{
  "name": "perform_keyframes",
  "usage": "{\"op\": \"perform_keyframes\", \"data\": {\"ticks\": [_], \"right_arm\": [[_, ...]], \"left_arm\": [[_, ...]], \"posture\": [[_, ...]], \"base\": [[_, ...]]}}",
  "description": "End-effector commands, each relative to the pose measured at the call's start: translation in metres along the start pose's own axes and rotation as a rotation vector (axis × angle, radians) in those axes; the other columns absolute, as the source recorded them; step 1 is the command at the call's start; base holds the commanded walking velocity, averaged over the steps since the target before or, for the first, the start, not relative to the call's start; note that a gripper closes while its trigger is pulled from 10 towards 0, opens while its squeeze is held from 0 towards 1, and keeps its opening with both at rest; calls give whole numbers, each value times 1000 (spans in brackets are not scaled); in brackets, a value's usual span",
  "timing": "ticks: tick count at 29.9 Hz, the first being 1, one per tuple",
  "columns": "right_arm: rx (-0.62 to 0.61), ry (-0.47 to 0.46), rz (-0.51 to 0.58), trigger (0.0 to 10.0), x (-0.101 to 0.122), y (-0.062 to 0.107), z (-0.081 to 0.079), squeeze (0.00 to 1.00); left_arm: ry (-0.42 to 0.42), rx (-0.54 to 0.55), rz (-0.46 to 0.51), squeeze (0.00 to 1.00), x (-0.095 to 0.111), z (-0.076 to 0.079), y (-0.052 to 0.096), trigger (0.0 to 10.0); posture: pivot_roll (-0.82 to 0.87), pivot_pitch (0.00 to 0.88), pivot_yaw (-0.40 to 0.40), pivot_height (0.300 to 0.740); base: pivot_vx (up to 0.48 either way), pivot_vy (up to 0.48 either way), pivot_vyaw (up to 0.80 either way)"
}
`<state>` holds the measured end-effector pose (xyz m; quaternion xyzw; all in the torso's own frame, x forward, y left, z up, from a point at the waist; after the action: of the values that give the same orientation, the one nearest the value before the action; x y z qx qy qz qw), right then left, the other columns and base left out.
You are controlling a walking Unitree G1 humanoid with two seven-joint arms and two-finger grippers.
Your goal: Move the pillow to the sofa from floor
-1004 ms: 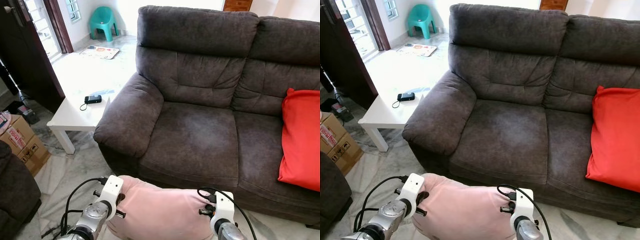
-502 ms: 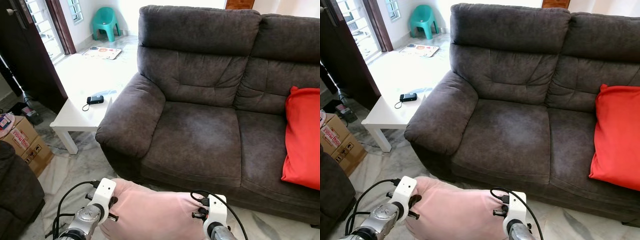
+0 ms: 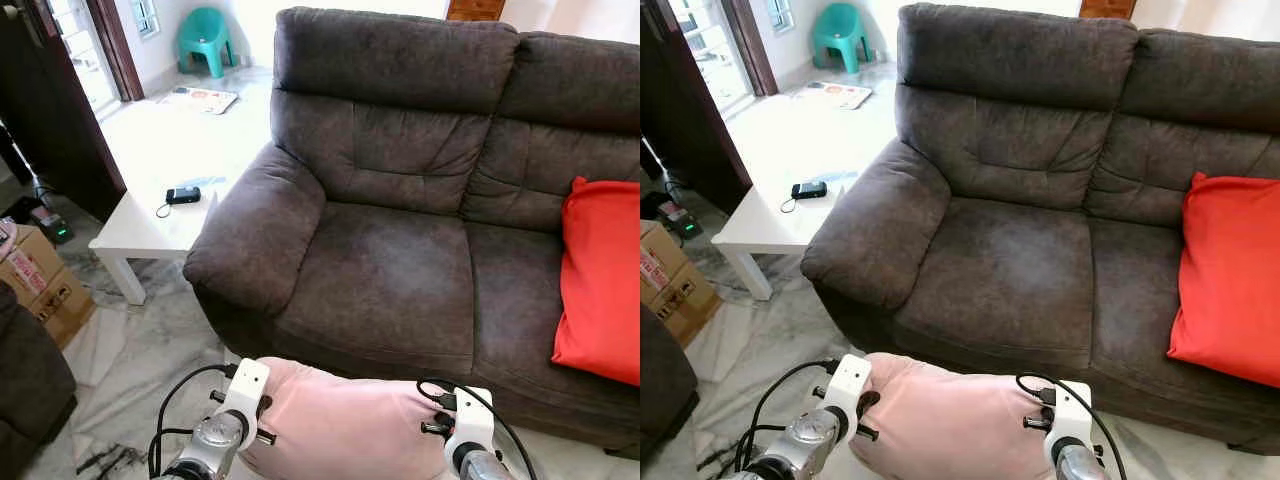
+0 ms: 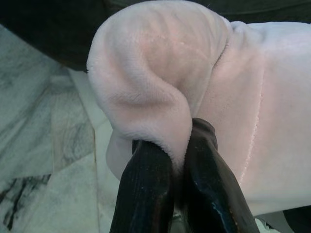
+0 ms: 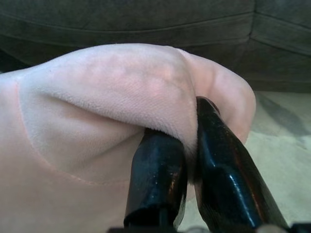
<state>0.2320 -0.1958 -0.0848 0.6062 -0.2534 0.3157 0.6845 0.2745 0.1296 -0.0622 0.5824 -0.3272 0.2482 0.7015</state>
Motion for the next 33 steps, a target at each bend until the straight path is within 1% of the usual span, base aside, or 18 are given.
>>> {"op": "perform_keyframes", "data": {"ticks": [1,4,8,9,11,12,13,15,20,21,22,24,26,28,29,31,32,33], "right_arm": [[-2,-3,36,10000,14,-4,-1,0],[7,-14,45,10000,20,-6,-8,0],[47,-21,45,10000,24,-7,-29,0],[52,-22,45,10000,25,-7,-32,0],[67,-21,33,10000,23,-6,-41,0],[67,-21,33,10000,23,-6,-41,0],[80,2,18,10000,20,-6,-46,0],[89,10,11,10000,21,-6,-50,0],[87,7,24,10000,30,-9,-48,0],[72,-3,26,10000,34,-10,-43,0],[72,-3,26,10000,34,-10,-43,0],[35,-33,20,10000,33,-11,-34,0],[19,-53,19,10000,33,-11,-30,0],[11,-63,20,10000,32,-11,-27,0],[8,-64,14,10000,29,-10,-25,0],[3,-64,5,10000,26,-10,-21,0],[2,-62,1,10000,24,-9,-18,0],[-2,-69,-8,10000,22,-9,-15,0]], "left_arm": [[-19,20,-12,0,-4,-7,2,10000],[-27,37,-12,0,-5,-14,4,10000],[3,92,-2,0,-3,-33,7,10000],[5,99,-2,0,-3,-36,8,10000],[26,123,-10,0,-5,-44,10,10000],[26,123,-10,0,-5,-44,10,10000],[54,128,-18,0,-6,-45,10,10000],[50,118,-32,0,-7,-43,10,10000],[53,106,-39,0,-3,-33,6,10000],[95,110,-42,0,-3,-27,3,10000],[95,110,-42,0,-3,-27,3,10000],[104,99,-48,0,-4,-18,1,10000],[84,98,-36,0,-1,-16,1,10000],[98,112,-23,0,1,-17,0,10000],[159,141,-23,0,-1,-20,1,10000],[202,138,-42,0,-5,-15,0,10000],[206,127,-53,0,-7,-10,0,10000],[173,106,-64,0,-8,-3,-1,10000]], "posture": [[75,0,-61,740],[103,0,-65,740],[106,0,-64,740],[106,0,-64,740],[87,0,-35,740],[87,0,-35,740],[56,0,-21,740],[25,0,-16,740],[-11,0,-17,740],[-30,0,0,740],[-30,0,0,740],[-35,0,13,740],[-39,0,23,740],[-45,0,23,740],[-35,0,11,740],[-14,0,-18,740],[0,0,-40,740],[3,0,-53,740]], "base": [[0,0,0],[0,0,0],[0,0,0],[0,0,0],[0,0,0],[0,0,0],[0,0,0],[0,0,0],[0,0,0],[0,0,0],[0,0,0],[0,0,0],[0,0,0],[0,0,0],[0,0,0],[0,0,0],[0,0,0],[0,0,0]]}}
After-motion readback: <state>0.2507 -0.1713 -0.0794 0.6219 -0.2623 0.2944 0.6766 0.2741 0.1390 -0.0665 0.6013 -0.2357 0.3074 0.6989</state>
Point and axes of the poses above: a point about 5 cm out from each wrist's last joint towards the gripper, its own y axis pointing back from the gripper into the wrist, its own x axis along the axis of the wrist's last joint, z = x × y, the point moved 3 cm from there along -y, pointing out of the wrist towards the gripper, and after that the axes turned 14 degrees about y, right-handed, at the moved point
